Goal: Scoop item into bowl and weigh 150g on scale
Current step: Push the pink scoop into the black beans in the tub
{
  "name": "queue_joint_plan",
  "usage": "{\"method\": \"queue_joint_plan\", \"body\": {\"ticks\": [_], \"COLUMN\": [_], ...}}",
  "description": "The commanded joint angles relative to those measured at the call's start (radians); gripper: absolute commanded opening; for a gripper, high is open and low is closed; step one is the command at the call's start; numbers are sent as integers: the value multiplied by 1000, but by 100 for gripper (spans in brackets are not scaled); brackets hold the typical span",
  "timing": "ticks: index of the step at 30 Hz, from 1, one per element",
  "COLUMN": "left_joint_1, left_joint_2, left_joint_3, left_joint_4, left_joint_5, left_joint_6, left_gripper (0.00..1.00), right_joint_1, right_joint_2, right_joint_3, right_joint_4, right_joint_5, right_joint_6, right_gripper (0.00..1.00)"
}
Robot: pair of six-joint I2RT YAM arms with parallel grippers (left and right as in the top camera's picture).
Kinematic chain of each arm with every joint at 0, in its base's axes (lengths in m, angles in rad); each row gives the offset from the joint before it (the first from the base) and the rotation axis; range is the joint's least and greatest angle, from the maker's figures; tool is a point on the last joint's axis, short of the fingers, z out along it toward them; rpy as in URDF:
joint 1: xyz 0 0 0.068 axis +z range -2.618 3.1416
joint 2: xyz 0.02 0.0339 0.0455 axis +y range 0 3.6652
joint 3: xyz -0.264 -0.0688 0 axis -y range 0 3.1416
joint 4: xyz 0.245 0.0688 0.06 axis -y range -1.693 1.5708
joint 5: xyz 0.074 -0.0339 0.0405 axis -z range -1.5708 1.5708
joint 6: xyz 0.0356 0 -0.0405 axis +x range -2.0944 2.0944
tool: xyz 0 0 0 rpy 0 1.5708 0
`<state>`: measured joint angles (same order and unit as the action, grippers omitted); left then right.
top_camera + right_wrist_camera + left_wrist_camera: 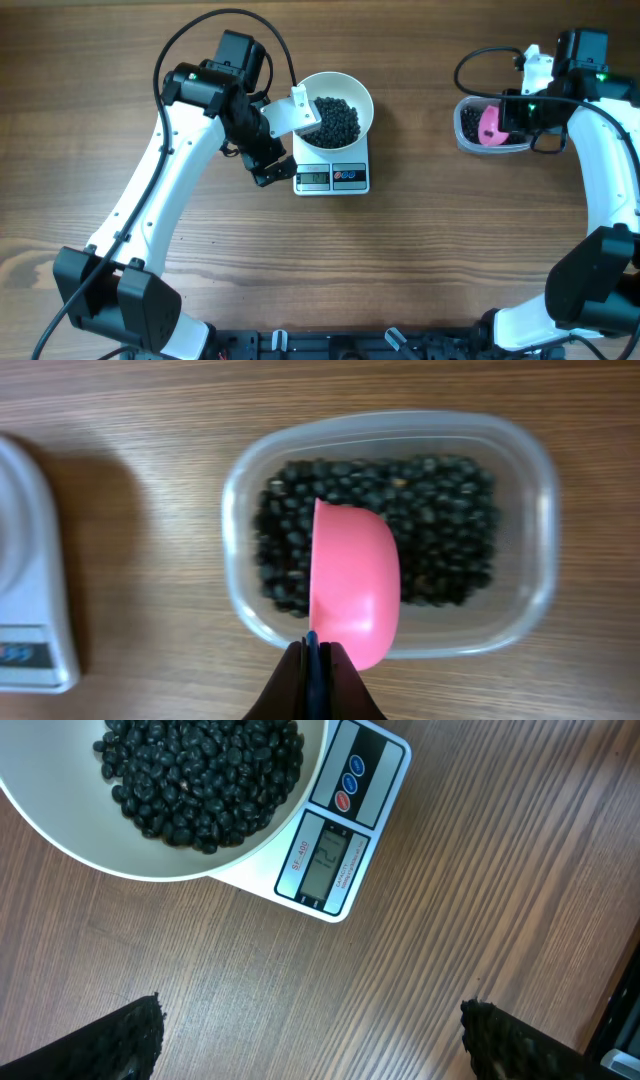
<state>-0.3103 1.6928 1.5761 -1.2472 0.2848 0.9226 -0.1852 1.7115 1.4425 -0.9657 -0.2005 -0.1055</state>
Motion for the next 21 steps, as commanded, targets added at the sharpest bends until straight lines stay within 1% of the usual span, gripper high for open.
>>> {"method": "queue_joint_plan", "body": {"ticks": [1, 3, 9, 12, 15, 21], "left_joint_1": [5, 5, 5, 5, 5, 5], "left_joint_2": [13, 13, 13, 13, 13, 13], "left_joint_3": [-6, -6, -6, -6, -6, -6], "left_joint_4": [2, 3, 2, 2, 2, 2], "left_joint_5": [2, 2, 2, 2, 2, 2], "left_joint_6": [13, 13, 13, 13, 13, 13], "left_gripper": [100, 100, 100, 100, 100, 100], "right_joint_1": [1, 1, 1, 1, 1, 1], "right_joint_2": [24, 24, 25, 29, 42, 107], "right_joint_3": [2, 2, 2, -19, -55, -61], "right_joint_4": [-24, -21, 4, 28, 48, 45], "right_joint_5": [-153, -105, 159, 264, 242, 66], "right_joint_6": [2, 2, 5, 39, 38, 38], "right_gripper": [4, 4, 4, 4, 4, 4]}}
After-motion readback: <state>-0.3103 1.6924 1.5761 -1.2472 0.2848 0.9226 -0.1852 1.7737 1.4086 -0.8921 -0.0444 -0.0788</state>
